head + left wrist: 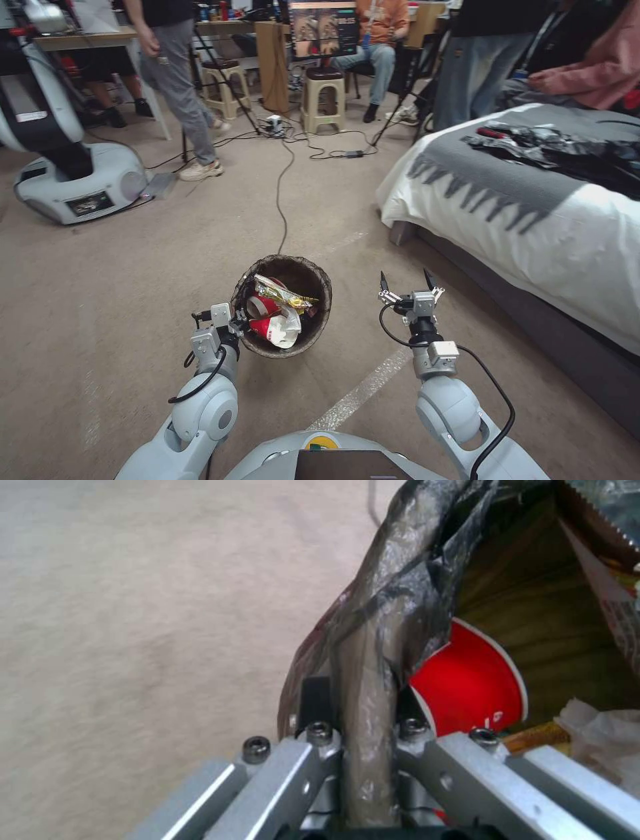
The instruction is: Pick up the trash bin, then pick up the garbage from the floor and place it into the trash bin.
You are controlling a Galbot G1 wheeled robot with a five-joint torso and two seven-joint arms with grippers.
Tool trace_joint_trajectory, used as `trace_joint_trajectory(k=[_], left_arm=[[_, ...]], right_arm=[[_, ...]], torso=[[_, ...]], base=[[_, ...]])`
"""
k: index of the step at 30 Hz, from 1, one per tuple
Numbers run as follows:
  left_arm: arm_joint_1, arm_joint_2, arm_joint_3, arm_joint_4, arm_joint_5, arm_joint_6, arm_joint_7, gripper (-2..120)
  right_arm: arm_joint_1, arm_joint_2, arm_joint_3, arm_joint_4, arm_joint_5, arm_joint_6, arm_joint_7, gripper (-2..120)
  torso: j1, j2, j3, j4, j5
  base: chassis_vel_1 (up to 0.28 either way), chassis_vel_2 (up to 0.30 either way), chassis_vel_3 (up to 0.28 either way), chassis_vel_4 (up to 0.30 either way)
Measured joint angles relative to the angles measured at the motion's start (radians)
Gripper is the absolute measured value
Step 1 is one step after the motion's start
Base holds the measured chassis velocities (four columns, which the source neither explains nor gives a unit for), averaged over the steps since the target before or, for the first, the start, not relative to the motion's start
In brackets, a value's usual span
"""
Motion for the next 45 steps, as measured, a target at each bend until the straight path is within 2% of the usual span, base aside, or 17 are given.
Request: trace_joint_trajectory(k=[31, 37, 42, 45], left_arm=[[0.000, -0.001, -0.002, -0.001, 0.004, 0.000, 0.000, 0], [0.001, -0.002, -0.002, -0.001, 0.027, -0.001, 0.002, 0], [0.000, -0.002, 0.002, -0.008, 0.030, 0.001, 0.006, 0], [0.000, -0.001, 0.002, -0.011, 0.030, 0.002, 0.006, 0]], right_arm=[[0.001, 0.009, -0.004, -0.003, -0.007, 0.001, 0.002, 100], [0.005, 0.012, -0.006, -0.005, -0.007, 0.001, 0.006, 100], [0.003, 0.013, -0.006, -0.005, -0.007, 0.001, 0.010, 100], [0.003, 0.015, -0.006, -0.005, -0.007, 0.001, 0.010, 100]], torso=[[0.000, 0.000, 0.000, -0.0001, 0.0000], [0.000, 0.000, 0.000, 0.0009, 0.0002], [0.000, 0.000, 0.000, -0.0003, 0.0000], [0.000, 0.000, 0.000, 0.0000, 0.0000]], base=[[0.120, 0.120, 0.126, 0.121], [0.081, 0.083, 0.128, 0.125], [0.008, 0.013, 0.004, 0.008], [0.000, 0.000, 0.000, 0.000]])
